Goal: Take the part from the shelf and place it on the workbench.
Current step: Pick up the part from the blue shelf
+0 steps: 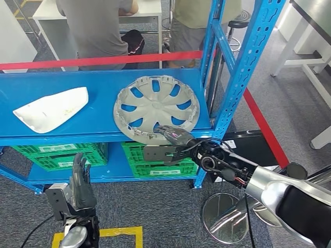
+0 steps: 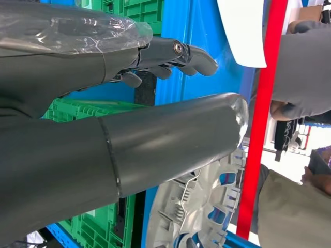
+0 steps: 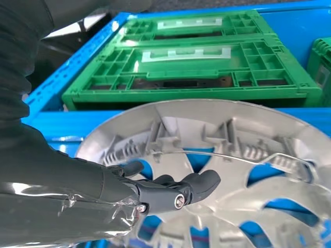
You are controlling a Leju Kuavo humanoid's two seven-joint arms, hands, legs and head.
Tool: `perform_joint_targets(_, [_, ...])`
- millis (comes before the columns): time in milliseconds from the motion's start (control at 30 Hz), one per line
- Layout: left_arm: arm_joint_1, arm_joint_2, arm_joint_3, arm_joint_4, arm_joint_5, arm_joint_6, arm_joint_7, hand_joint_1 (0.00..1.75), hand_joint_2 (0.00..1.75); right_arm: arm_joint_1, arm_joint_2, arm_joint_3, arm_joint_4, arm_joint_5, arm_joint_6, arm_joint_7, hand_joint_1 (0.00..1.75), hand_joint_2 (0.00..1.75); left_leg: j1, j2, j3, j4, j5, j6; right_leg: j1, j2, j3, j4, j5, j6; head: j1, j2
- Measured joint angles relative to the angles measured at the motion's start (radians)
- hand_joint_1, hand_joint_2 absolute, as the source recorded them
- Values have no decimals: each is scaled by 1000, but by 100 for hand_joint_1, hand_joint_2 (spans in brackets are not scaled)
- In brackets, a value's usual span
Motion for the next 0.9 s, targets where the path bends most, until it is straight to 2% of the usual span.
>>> perform_joint_targets(433, [-9, -1, 0, 6, 1, -19, -4, 0, 0, -21, -2, -13, 171, -44, -40, -49, 0, 175, 0, 0, 1, 0, 0, 0, 0, 0, 1, 0, 0, 0, 0, 0])
perform_joint_targets(900, [-14, -2, -1, 10, 0, -24, -6, 0, 0, -56, -2, -29, 279, -21, -48, -55, 0, 175, 0, 0, 2, 0, 1, 1, 0, 0, 1, 0, 1, 0, 0, 0])
